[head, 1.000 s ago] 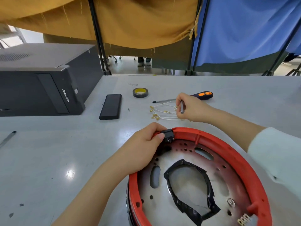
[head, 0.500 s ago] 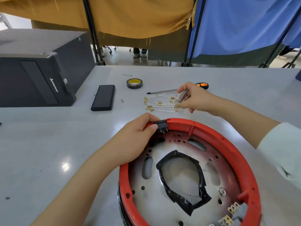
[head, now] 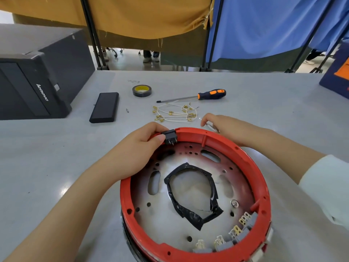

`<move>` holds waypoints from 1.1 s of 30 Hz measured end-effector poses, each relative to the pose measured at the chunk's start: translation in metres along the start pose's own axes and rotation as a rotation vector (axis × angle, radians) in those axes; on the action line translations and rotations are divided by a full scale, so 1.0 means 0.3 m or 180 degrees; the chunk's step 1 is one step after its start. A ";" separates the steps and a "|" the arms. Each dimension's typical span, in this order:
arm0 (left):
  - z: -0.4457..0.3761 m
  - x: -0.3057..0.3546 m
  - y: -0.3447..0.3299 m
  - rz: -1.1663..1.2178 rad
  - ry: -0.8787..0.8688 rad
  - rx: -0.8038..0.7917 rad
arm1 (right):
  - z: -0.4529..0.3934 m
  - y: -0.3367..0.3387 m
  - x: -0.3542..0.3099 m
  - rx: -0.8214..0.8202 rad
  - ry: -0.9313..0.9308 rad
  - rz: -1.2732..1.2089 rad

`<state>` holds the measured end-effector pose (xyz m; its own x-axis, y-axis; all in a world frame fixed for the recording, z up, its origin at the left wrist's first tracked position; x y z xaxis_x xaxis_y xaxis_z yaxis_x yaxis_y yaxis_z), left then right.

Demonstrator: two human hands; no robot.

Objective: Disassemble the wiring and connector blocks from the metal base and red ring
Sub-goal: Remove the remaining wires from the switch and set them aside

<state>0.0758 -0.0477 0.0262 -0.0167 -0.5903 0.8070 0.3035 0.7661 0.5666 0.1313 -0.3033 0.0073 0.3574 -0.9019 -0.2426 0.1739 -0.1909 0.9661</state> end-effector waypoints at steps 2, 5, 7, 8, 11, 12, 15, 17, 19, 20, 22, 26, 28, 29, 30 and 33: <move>-0.001 0.000 0.001 -0.0002 -0.0003 -0.0004 | -0.020 -0.005 0.002 0.0121 -0.0094 -0.0038; -0.002 -0.002 0.000 -0.0011 -0.0007 -0.0009 | -0.048 -0.008 0.021 0.0333 -0.0467 -0.0239; -0.003 -0.005 0.000 -0.0016 0.0005 -0.0016 | -0.055 -0.011 0.041 0.0446 -0.0813 -0.0485; -0.004 -0.005 0.000 -0.0012 0.0007 -0.0019 | -0.055 -0.011 0.050 0.0488 -0.0943 -0.0561; -0.004 -0.005 0.000 -0.0003 -0.0014 -0.0021 | -0.057 -0.007 0.076 0.0579 -0.1108 -0.0640; -0.004 -0.005 -0.001 0.0001 -0.0020 -0.0026 | -0.059 -0.004 0.083 0.0619 -0.1105 -0.0641; -0.005 -0.006 -0.002 0.0013 -0.0028 -0.0045 | -0.070 0.004 0.092 0.0701 -0.1128 -0.0602; -0.006 -0.007 -0.002 0.0016 -0.0030 -0.0049 | -0.074 0.005 0.092 0.0703 -0.1168 -0.0666; -0.008 -0.007 -0.002 0.0011 -0.0046 -0.0049 | -0.067 0.007 0.082 0.0655 -0.1176 -0.0664; -0.008 -0.007 -0.003 -0.0004 -0.0054 -0.0049 | -0.060 0.011 0.072 0.0661 -0.1126 -0.0581; -0.008 -0.006 -0.002 -0.0093 -0.0088 -0.0038 | -0.040 0.030 0.037 0.0874 -0.0903 -0.0506; -0.011 0.006 -0.003 -0.0274 -0.0198 -0.0104 | 0.038 0.091 -0.119 0.1293 -0.0009 -0.1441; -0.008 0.020 -0.008 -0.0255 -0.0258 -0.0283 | 0.085 0.091 -0.203 0.0897 0.0451 -0.1640; -0.005 0.027 -0.010 -0.0267 -0.0297 -0.0351 | 0.106 0.078 -0.238 0.0648 0.0604 -0.1622; -0.003 0.032 -0.011 -0.0316 -0.0341 -0.0365 | 0.125 0.061 -0.266 0.0448 0.0712 -0.1508; 0.000 0.032 -0.014 -0.0495 -0.0383 -0.0163 | 0.145 0.009 -0.300 0.0481 0.0998 -0.0632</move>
<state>0.0745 -0.0565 0.0315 -0.1800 -0.6635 0.7262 0.3363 0.6522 0.6793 0.0598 -0.2395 0.0357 0.5973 -0.6842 -0.4185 0.1392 -0.4254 0.8942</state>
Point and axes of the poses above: each hand's wrist, its own z-axis away from the middle knuckle, its own y-axis out of the back of the hand, x = y × z, the point moved 2 cm from there along -z, towards the middle knuckle, and after that the axes turned 10 degrees about y, right-handed, at the moved point
